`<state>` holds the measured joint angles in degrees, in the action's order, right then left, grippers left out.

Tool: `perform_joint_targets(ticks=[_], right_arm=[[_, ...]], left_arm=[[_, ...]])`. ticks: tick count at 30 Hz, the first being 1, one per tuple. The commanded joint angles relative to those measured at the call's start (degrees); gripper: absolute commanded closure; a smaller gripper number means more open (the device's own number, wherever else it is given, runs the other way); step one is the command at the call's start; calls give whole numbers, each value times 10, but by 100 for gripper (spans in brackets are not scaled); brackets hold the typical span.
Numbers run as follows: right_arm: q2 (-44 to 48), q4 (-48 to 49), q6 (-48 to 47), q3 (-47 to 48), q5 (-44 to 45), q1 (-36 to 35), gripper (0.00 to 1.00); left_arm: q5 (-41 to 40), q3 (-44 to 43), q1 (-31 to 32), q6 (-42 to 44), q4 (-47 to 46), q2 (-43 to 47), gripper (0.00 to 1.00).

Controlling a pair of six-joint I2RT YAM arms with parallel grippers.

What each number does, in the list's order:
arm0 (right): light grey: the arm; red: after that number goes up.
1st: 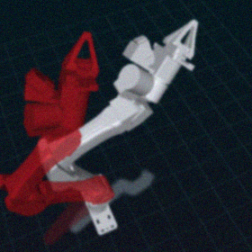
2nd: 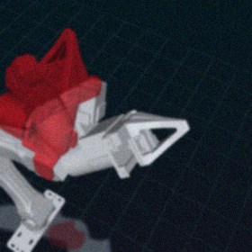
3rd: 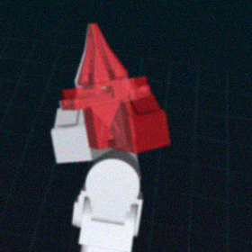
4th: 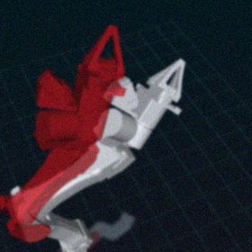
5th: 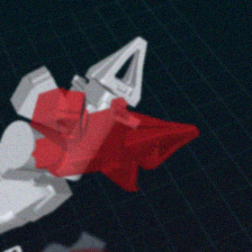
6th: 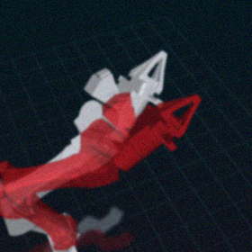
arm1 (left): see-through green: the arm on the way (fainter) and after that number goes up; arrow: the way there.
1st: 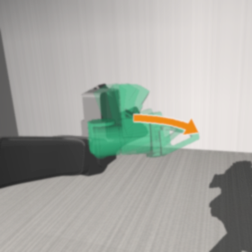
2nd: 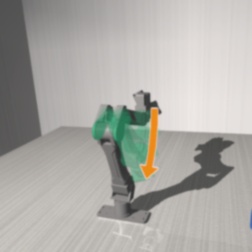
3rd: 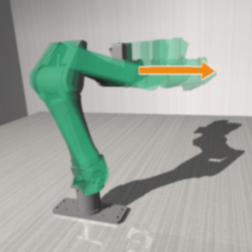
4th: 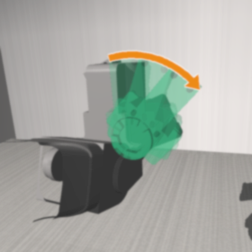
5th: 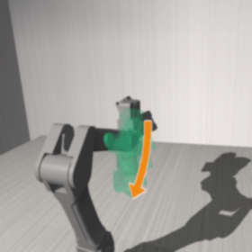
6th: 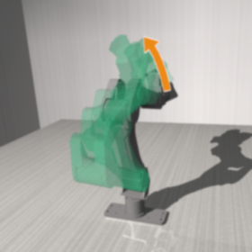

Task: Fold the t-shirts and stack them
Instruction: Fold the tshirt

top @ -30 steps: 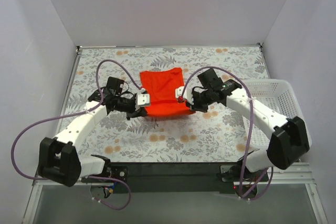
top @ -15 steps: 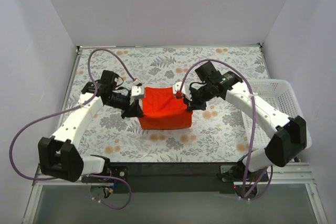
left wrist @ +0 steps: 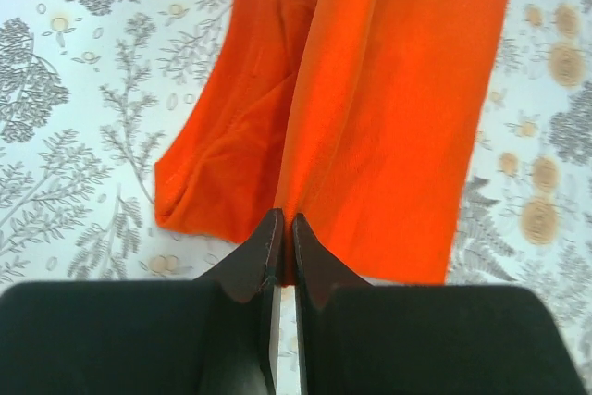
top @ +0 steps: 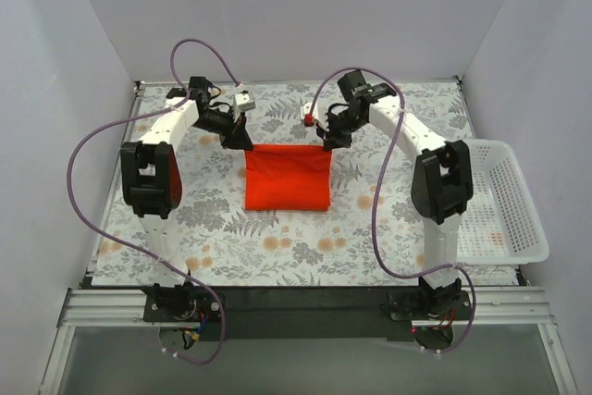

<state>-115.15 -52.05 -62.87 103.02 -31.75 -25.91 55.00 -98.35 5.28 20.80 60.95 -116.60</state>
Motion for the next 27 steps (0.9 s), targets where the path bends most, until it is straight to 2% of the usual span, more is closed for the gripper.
perform_joint_targets(ticks=[1, 7, 8, 9, 10, 11, 12, 14, 19, 22, 23, 24, 27], right_arm=[[-57, -6, -30, 74, -5, 15, 99], [-145, -2, -22, 140, 3, 18, 96], [-151, 1, -16, 154, 5, 18, 90], [-154, 6, -9, 159, 8, 18, 85], [-155, 10, 10, 162, 13, 18, 65], [-152, 14, 19, 163, 15, 21, 49], [-147, 31, 33, 158, 15, 23, 43], [-126, 38, 67, 157, 22, 29, 40], [-53, 62, 157, 108, 13, 42, 39], [-10, 68, 251, 62, -30, 44, 21], [0, 68, 277, 47, -46, 43, 20], [7, 74, 337, 33, -61, 43, 19], [35, 105, 424, -38, -124, 39, 16]], left_arm=[[-5, -54, -7, -4, -21, -33, 100], [-28, -79, -14, -39, -71, -103, 100], [-27, -77, -16, -46, -88, -107, 100], [-26, -74, -20, -52, -97, -105, 91], [-29, -63, -21, -79, -111, -101, 86], [-29, -55, -24, -94, -128, -91, 82], [-28, -48, -27, -106, -157, -84, 71], [-49, -26, -30, -163, -212, -56, 55], [-49, 31, -40, -263, -246, 13, 51], [-12, 103, -40, -353, -253, 70, 51], [2, 130, -40, -384, -260, 101, 47], [25, 184, -39, -459, -294, 119, 42], [48, 300, -26, -607, -390, 185, 39]])
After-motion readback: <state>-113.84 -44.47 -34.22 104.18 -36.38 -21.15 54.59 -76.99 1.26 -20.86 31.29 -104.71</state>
